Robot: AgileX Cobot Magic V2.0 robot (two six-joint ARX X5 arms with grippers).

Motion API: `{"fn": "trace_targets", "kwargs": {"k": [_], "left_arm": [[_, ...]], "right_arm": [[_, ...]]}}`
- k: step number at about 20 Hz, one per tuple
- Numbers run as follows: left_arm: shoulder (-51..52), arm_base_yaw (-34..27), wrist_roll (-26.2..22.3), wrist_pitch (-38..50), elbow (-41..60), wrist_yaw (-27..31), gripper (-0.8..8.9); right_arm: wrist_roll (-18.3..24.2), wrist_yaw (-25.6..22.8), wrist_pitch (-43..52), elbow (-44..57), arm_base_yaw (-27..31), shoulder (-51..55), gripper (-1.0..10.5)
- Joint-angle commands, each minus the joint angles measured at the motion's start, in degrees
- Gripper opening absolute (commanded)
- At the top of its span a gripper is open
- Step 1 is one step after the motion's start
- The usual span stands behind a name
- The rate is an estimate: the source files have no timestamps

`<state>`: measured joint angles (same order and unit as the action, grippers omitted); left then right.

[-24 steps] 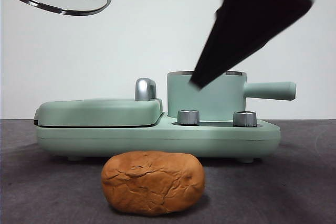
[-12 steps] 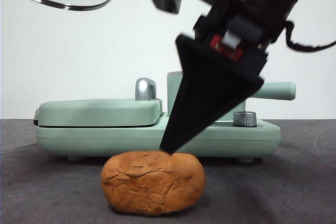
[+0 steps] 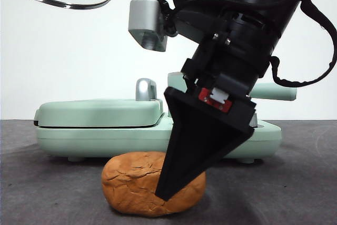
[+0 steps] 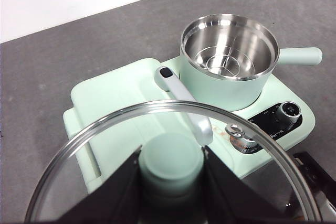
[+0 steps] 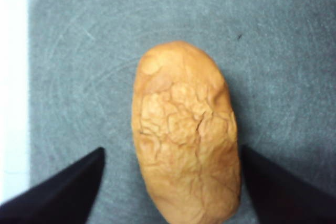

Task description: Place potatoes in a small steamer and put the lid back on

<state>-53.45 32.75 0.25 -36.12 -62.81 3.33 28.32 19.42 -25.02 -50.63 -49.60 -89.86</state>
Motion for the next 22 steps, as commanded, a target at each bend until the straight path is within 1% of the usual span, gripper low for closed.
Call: {"fn": "trace_targets", "kwargs": {"k": [1, 2, 4, 6, 9, 12, 13, 14, 15, 19, 21, 22], "left_arm": [[-0.09, 0.24, 0.46, 1.84, -0.98, 0.37, 0.09], [-0.09, 0.26, 0.46, 1.84, -0.98, 0.37, 0.09], [-0.09, 0.24, 0.46, 1.84, -0.98, 0.37, 0.09], [-0.09, 0.24, 0.46, 1.84, -0.98, 0.37, 0.09], [-0.09, 0.24, 0.46, 1.86, -0.98, 0.37, 0.09], [-0.09, 0.24, 0.44, 1.88, -0.98, 0.37, 0.09], [-0.09, 0.24, 0.42, 1.88, -0.98, 0.37, 0.09], [-0.09, 0.24, 0.42, 1.88, -0.98, 0.37, 0.09], [-0.09, 0.26, 0.42, 1.90, -0.98, 0.35, 0.09], [-0.09, 0.26, 0.44, 3.48, -0.98, 0.35, 0.09], [-0.09, 0.26, 0.44, 4.33, -0.98, 0.35, 0.09], [-0.09, 0.26, 0.44, 4.59, -0.98, 0.35, 0.09]], "right_arm": [[0.63, 0.04, 0.00, -1.03, -0.90, -0.79, 2.7], [0.63, 0.02, -0.31, -1.03, -0.90, -0.79, 2.5], [0.28, 0.00, -0.90, -1.03, -0.90, -0.76, 2.4], [-2.05, 0.02, -1.51, -1.16, -0.81, -0.48, 2.4], [-4.17, -0.39, -4.70, -2.08, -0.46, 2.38, 2.4], [-8.74, -0.92, -7.48, -3.50, 0.24, 7.30, 2.4], [-11.50, -2.47, -8.13, -4.24, 0.44, 9.07, 2.4], [-14.93, -5.25, -8.66, -5.20, 0.90, 11.21, 2.4], [-17.38, -7.63, -8.98, -6.08, 1.38, 13.00, 2.4], [-25.83, -18.43, -9.90, -11.30, 4.33, 17.70, 2.4], [-27.06, -21.00, -10.62, -13.86, 6.14, 17.64, 2.4], [-27.19, -21.49, -10.62, -14.80, 6.99, 17.49, 2.4]]}}
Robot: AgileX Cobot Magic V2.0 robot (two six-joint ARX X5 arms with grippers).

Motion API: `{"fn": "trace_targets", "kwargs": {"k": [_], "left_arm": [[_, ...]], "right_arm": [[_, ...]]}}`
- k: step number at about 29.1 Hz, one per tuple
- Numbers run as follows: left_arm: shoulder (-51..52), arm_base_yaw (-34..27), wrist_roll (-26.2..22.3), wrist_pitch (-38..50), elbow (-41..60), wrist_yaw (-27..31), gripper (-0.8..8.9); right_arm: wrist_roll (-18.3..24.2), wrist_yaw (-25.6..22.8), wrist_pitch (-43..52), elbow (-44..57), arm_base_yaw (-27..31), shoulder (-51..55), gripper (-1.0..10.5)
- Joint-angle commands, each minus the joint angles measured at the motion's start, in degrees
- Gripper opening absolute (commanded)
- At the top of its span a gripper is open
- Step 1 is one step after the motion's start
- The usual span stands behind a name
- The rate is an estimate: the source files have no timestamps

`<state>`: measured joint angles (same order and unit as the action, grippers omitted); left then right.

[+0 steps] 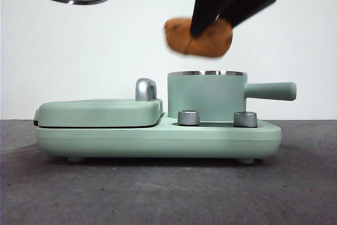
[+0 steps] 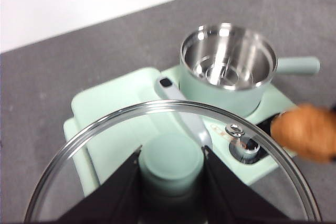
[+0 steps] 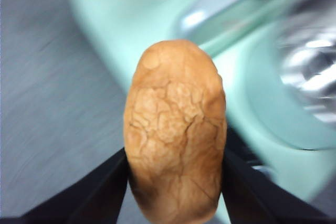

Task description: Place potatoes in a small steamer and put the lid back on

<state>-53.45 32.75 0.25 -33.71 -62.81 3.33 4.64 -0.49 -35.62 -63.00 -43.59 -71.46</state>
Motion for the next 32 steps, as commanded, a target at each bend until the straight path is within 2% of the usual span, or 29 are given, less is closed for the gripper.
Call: {"fn": "trace_targets", "kwargs": {"k": [1, 9, 16, 24, 32], "left_arm": [[-0.09, 0.26, 0.44, 2.38, -0.98, 0.37, 0.09], [-0.09, 0.26, 0.46, 2.47, -0.98, 0.35, 0.09], [-0.11, 0.26, 0.46, 2.45, -0.98, 0.37, 0.09], [-0.11, 0.26, 0.70, 2.47, -0.98, 0.35, 0.09], [-0.11, 0.26, 0.74, 2.49, -0.98, 0.37, 0.09]], "right_arm": [[-3.63, -1.70, 0.00, -3.50, 2.12, -1.36, 2.4], [-4.26, 4.55, -0.02, -12.35, 11.58, -9.35, 2.4], [-4.26, 9.79, -0.02, -20.17, 16.61, -20.00, 2.4], [-3.61, 10.05, -0.52, -26.91, 19.26, -30.77, 2.4], [-3.56, 11.04, -0.74, -27.89, 20.46, -35.76, 2.4]]}}
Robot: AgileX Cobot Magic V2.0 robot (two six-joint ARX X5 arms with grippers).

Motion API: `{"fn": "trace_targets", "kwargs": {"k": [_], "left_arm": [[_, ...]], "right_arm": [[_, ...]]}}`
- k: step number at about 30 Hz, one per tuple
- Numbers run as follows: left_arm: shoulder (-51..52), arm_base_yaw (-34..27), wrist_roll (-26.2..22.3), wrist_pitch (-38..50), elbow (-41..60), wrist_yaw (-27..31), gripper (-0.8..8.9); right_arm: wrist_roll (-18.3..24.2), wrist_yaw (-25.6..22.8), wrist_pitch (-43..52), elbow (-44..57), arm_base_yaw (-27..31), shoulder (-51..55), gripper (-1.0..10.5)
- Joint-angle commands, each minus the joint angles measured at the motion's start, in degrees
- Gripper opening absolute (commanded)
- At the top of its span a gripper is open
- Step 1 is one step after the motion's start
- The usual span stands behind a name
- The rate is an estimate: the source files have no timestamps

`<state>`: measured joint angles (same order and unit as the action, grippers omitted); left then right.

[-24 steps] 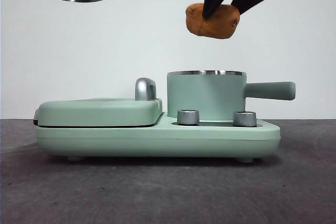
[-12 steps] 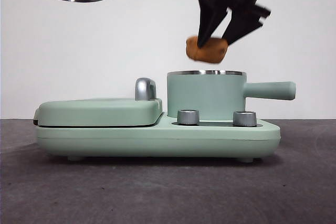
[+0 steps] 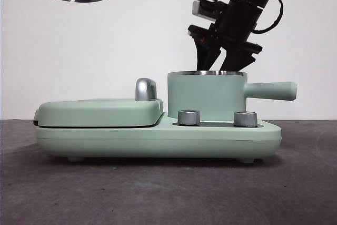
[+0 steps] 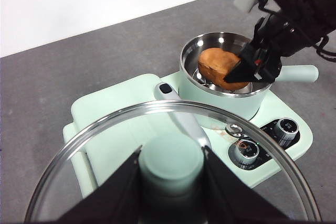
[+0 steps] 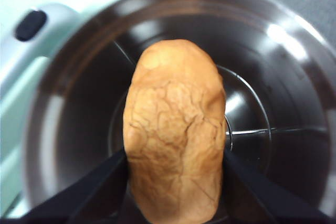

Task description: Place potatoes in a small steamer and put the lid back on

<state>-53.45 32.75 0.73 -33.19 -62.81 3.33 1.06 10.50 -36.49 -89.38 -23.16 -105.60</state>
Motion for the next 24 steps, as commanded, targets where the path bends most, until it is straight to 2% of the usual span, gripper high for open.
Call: {"fn": "trace_targets", "kwargs": {"k": [1, 2, 5, 10, 12, 14, 17, 21, 24], "left_arm": [[-0.11, 0.26, 0.26, 1.97, -0.98, 0.35, 0.09], [-0.11, 0.26, 0.26, 1.97, -0.98, 0.35, 0.09], [-0.11, 0.26, 0.28, 1.95, -0.98, 0.35, 0.09], [-0.11, 0.26, 0.42, 1.90, -0.98, 0.35, 0.09], [-0.11, 0.26, 0.39, 1.88, -0.98, 0.35, 0.09], [-0.11, 0.26, 0.39, 1.90, -0.98, 0.35, 0.09], [-0.11, 0.26, 0.42, 1.44, -0.98, 0.37, 0.09], [-0.11, 0.26, 0.42, 1.42, -0.98, 0.35, 0.09], [-0.15, 0.26, 0.44, 1.42, -0.98, 0.33, 0.09]], "right_arm": [[0.07, 0.02, 0.24, -1.51, 0.09, -1.66, 2.4], [0.17, 0.04, 0.52, -1.51, 0.09, -1.66, 2.5], [0.85, 0.04, 0.83, -1.51, 0.09, -1.64, 4.0], [1.05, 0.20, -3.17, -6.99, 0.02, 1.16, 4.0], [-1.29, 0.24, -5.88, -8.63, -0.33, 5.44, 3.8], [-1.73, -0.26, -5.97, -7.10, -0.68, 10.58, 3.3], [-1.75, -3.17, -3.72, 0.81, -1.57, 19.96, 3.2], [-3.91, -3.32, 5.66, 20.20, -1.62, 35.78, 3.3], [-5.16, -4.02, 8.41, 29.62, -1.64, 43.80, 3.3]]}}
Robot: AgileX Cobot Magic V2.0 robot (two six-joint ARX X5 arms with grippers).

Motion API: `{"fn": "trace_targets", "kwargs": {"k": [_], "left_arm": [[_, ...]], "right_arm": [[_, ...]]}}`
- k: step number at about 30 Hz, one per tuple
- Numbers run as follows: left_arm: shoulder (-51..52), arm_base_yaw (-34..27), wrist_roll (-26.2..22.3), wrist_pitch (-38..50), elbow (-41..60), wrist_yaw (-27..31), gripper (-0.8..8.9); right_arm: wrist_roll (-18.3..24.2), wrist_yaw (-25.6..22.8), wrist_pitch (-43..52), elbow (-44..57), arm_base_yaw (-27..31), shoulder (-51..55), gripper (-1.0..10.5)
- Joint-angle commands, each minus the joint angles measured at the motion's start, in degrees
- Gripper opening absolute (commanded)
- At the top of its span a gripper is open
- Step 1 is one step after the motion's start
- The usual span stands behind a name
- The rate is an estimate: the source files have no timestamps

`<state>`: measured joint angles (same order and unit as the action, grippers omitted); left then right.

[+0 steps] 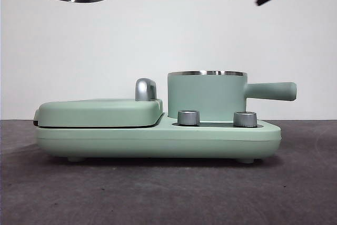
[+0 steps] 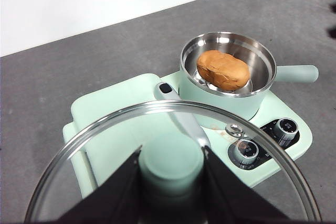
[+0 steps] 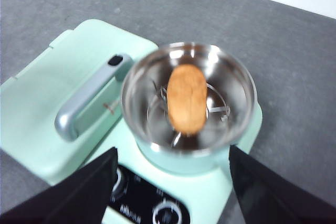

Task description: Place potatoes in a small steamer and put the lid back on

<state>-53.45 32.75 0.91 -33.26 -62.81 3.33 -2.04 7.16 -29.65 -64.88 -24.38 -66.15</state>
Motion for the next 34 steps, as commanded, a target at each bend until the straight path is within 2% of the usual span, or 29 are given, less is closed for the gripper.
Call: {"fn": "trace_targets", "kwargs": {"k": [1, 6, 11, 18, 24, 34], "left_arm": [[-0.15, 0.26, 0.28, 1.51, -0.98, 0.31, 0.09], [-0.46, 0.26, 1.16, 1.90, -0.98, 0.24, 0.09], [-2.23, 0.28, 1.46, 3.08, -0.98, -2.27, 0.09], [-7.91, 1.38, 3.34, 7.72, -0.98, -7.23, 0.09], [-15.74, 4.07, 3.23, 18.60, -0.98, -9.03, 0.09], [-30.77, 7.08, 0.61, 42.88, -1.55, -9.01, 0.09]], "right_arm": [[-2.12, -0.87, 2.01, 8.04, -0.46, 7.02, 3.3], [-4.20, -1.49, 3.50, 20.65, -1.29, 19.71, 3.3], [-6.14, -2.03, 3.32, 29.31, -1.75, 31.15, 3.3], [-7.56, -4.24, -4.85, 32.44, -1.79, 42.31, 3.3], [-7.65, -4.20, -7.85, 32.44, -1.79, 46.21, 3.3], [-7.67, -4.20, -7.85, 32.44, -1.79, 46.31, 3.3]]}}
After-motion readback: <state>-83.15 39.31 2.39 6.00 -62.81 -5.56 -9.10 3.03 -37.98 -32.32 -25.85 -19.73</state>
